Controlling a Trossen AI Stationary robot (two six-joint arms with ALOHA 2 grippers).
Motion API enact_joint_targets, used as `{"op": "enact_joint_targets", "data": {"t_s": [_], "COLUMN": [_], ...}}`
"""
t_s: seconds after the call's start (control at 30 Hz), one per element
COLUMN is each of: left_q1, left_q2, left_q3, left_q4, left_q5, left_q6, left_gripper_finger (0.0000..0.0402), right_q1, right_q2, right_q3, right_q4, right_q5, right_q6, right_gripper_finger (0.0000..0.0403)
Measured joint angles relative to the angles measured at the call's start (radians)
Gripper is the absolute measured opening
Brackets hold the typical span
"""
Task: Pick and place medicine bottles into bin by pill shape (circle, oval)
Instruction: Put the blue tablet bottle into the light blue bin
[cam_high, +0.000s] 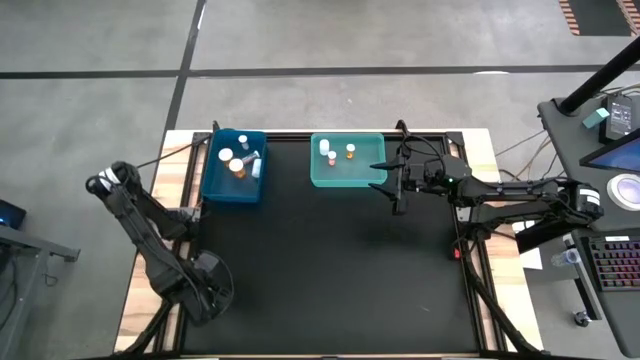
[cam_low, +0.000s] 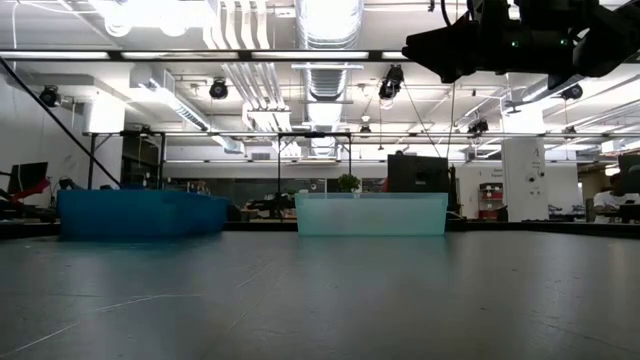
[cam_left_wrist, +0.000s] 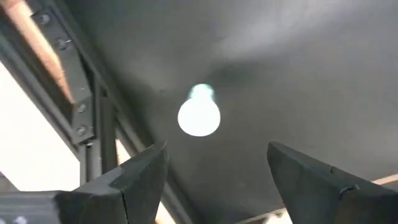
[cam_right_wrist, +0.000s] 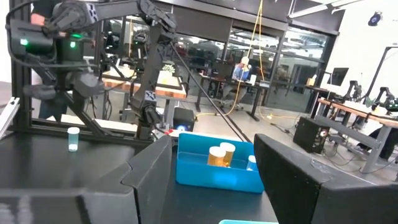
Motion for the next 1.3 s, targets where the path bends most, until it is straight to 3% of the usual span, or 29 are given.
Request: {"op": "enact_joint_targets", "data": {"t_s": [0.37,0.73,1.3], "left_q1": [-0.008,-0.009,-0.008], "left_q2": [0.031,0.031,0.03], "left_q3": [-0.087,-0.188,-0.189], "left_q4": [0.016,0.172,0.18], "left_q5": [0.013,0.02,0.024], "left_q6": [0.006,0.025,0.025], "left_gripper_finger": [0.0258,0.0255,0.0101], "right_q1": [0.0,0.0,0.0], "right_q2": [0.0,0.0,0.0], "right_q3": [0.0,0.0,0.0], "right_q4": [0.0,0.0,0.0], "right_q5": [0.0,0.0,0.0], "right_q6": [-0.004,-0.006,-0.006], "right_gripper_finger": [0.0219,0.0219,0.0219]}}
